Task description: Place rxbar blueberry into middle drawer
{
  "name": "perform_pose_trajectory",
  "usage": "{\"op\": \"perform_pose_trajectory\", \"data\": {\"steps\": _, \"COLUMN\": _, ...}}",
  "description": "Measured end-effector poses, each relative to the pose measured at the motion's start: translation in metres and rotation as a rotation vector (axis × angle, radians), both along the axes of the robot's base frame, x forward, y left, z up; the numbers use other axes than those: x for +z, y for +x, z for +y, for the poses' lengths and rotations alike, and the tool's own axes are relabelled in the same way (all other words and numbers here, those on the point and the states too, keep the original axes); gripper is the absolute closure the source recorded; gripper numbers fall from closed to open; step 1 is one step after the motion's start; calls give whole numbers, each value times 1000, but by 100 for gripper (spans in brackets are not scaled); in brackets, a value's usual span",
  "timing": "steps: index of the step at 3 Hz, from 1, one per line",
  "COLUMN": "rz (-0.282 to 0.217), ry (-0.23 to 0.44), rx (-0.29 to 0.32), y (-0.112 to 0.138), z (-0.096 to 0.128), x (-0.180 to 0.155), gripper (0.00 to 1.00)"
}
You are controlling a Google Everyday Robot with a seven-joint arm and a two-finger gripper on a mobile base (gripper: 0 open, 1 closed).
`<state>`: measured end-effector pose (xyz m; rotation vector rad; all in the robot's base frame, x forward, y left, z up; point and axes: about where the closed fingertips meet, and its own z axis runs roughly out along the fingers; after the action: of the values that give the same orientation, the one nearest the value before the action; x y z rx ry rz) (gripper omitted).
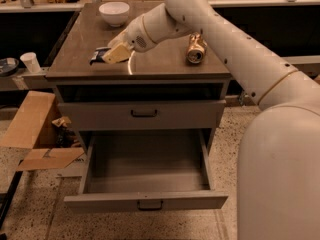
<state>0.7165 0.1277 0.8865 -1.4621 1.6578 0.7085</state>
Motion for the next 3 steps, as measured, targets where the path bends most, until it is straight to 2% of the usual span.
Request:
{"op": "perform_pose_trajectory", "data": {"steps": 1, "rz": -4, "ry": -31, "rx": 34, "y": -46, "z": 12, "x": -4, "gripper": 100}}
{"op": "perform_pose_trajectory", "data": {"steps": 2, "rz": 69, "ry": -59, "rx": 77, "y": -94, "z": 25, "x": -46, "gripper": 100}}
{"op": "perform_pose_trajectory", "data": {"steps": 3, "rz": 100, "ry": -83, "rx": 100, "y": -107, "z": 29, "x": -67, "gripper": 100}}
